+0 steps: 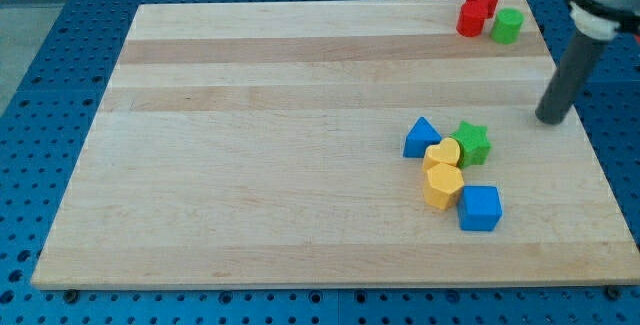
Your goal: Push the green star towards the red circle
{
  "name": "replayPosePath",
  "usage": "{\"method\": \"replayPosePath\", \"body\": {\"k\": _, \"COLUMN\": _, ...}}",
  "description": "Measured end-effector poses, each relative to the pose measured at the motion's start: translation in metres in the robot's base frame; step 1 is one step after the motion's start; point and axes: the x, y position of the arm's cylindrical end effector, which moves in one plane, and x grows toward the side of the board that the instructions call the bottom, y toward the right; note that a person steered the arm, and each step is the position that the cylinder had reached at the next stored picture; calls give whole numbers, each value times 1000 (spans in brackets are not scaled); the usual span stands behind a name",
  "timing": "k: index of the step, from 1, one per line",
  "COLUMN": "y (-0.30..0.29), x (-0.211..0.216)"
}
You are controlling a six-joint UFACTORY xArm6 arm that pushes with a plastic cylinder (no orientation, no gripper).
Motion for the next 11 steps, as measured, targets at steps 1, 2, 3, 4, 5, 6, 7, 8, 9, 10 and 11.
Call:
{"method": "replayPosePath", "body": {"k": 1, "y": -10, "x": 40}}
{"method": "replayPosePath", "body": {"k": 2, "y": -43, "x": 57}}
{"method": "replayPosePath", "body": {"k": 3, "y": -90, "x": 63}}
{"method": "replayPosePath", "body": {"k": 4, "y": -116, "x": 65}}
{"method": "replayPosePath", "body": {"k": 5, "y": -117, "x": 59}}
{"method": "replayPosePath", "body": {"k": 6, "y": -117, "x": 46}}
{"method": "replayPosePath", "body": {"k": 7, "y": -114, "x": 32}}
{"method": "replayPosePath", "body": {"k": 8, "y": -106, "x": 20}}
{"method": "replayPosePath", "body": {"k": 9, "y": -87, "x": 11}}
{"method": "replayPosePath", "body": {"k": 10, "y": -81, "x": -6}}
{"method": "replayPosePath", "body": {"k": 11, "y": -83, "x": -26}}
